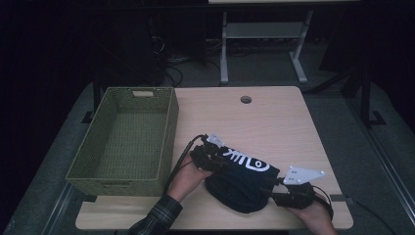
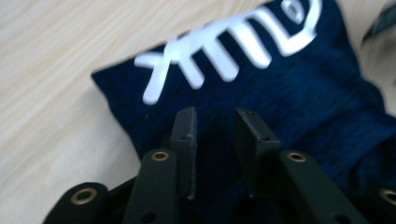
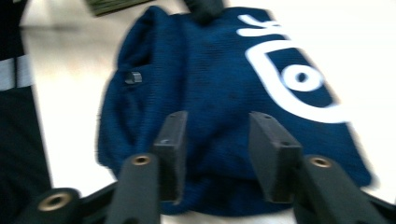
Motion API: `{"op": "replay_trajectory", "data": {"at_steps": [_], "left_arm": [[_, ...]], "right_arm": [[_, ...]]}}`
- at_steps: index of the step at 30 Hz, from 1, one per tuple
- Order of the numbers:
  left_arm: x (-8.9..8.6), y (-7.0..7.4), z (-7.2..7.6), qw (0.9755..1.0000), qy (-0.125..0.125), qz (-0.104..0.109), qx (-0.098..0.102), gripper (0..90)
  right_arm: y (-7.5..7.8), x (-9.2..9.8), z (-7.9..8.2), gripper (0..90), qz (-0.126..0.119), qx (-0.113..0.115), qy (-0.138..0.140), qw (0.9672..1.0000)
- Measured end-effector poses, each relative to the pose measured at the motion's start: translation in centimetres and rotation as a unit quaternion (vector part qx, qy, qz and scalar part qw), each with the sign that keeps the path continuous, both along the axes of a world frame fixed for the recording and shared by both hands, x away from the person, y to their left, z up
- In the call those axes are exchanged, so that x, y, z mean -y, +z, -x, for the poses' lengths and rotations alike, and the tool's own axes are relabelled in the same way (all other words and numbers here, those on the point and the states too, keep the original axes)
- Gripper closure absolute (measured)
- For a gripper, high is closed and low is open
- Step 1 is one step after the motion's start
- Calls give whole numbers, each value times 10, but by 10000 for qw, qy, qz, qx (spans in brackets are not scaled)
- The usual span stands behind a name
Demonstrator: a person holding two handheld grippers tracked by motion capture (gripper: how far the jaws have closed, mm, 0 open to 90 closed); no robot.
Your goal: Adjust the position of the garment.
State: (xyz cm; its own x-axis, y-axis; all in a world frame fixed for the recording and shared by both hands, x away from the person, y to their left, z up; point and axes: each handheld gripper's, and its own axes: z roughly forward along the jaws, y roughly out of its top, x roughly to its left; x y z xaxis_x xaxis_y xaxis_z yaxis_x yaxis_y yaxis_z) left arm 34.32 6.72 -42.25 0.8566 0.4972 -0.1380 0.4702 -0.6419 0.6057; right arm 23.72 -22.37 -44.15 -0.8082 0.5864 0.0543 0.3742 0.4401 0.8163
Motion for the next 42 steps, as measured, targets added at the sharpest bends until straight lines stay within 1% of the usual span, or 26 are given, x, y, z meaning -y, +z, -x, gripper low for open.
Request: {"op": "replay_trajectory", "data": {"at_steps": [2,3,4,5,6,7,9,10,12,13,17,18,19,20,21,22,23,26,28,29,31,32,34,36,37,42], "left_arm": [[-1,-4,1,10000,83,-27,3,636],[-3,-4,-1,9999,59,-147,34,617],[-3,-6,0,9997,123,-180,61,585],[-3,-7,0,9997,163,-181,63,545],[-4,-7,-1,9996,179,-205,125,509],[-4,-8,-1,9992,278,-233,138,453],[-5,-12,-2,9988,397,-265,98,347],[-5,-12,-2,9988,397,-265,98,319],[-6,-17,-4,9988,422,-255,44,300],[-6,-21,-6,9990,385,-244,-41,290],[-7,-27,-9,9992,359,-122,-160,289],[-7,-27,-9,9992,359,-122,-160,289],[-9,-29,-10,9990,366,-40,-241,290],[-9,-29,-10,9990,366,-40,-241,290],[-10,-32,-11,9989,351,-1,-315,289],[-10,-32,-11,9989,351,-1,-315,290],[-11,-34,-13,9987,328,39,-394,290],[-12,-34,-13,9990,266,33,-370,292],[-12,-34,-13,9989,264,43,-375,300],[-12,-34,-13,9990,239,59,-374,307],[-12,-34,-14,9988,203,128,-419,338],[-12,-34,-14,9988,203,128,-419,367],[-13,-35,-14,9983,157,226,-509,404],[-13,-35,-14,9982,131,240,-531,450],[-13,-35,-14,9981,52,243,-565,471],[-12,-35,-14,9972,40,321,-680,532]], "right_arm": [[1,6,0,480,22,89,-209,9997],[1,9,0,456,30,111,-319,9994],[2,11,0,426,45,112,-439,9990],[1,14,0,395,70,166,-524,9985],[1,17,-1,370,78,176,-624,9979],[1,20,-1,343,71,183,-715,9972],[0,26,-4,287,110,216,-892,9957],[0,26,-4,287,110,216,-892,9957],[-3,31,-8,269,129,177,-1013,9946],[-6,35,-12,251,181,194,-1081,9938],[-12,44,-19,219,284,86,-1303,9910],[-12,44,-19,219,284,86,-1303,9910],[-16,48,-23,194,334,-35,-1444,9890],[-16,48,-23,194,334,-35,-1444,9890],[-20,51,-27,180,392,-147,-1528,9874],[-22,52,-29,172,439,-190,-1576,9863],[-25,53,-31,169,496,-241,-1620,9852],[-31,55,-36,142,605,-382,-1719,9825],[-32,56,-37,139,633,-423,-1737,9819],[-36,57,-39,130,703,-493,-1799,9799],[-39,57,-41,109,740,-521,-1823,9791],[-39,57,-41,109,740,-521,-1823,9791],[-40,58,-42,98,699,-509,-1824,9794],[-41,59,-42,94,646,-464,-1833,9798],[-41,59,-42,94,646,-465,-1839,9797],[-41,59,-42,94,639,-476,-1856,9794]]}}
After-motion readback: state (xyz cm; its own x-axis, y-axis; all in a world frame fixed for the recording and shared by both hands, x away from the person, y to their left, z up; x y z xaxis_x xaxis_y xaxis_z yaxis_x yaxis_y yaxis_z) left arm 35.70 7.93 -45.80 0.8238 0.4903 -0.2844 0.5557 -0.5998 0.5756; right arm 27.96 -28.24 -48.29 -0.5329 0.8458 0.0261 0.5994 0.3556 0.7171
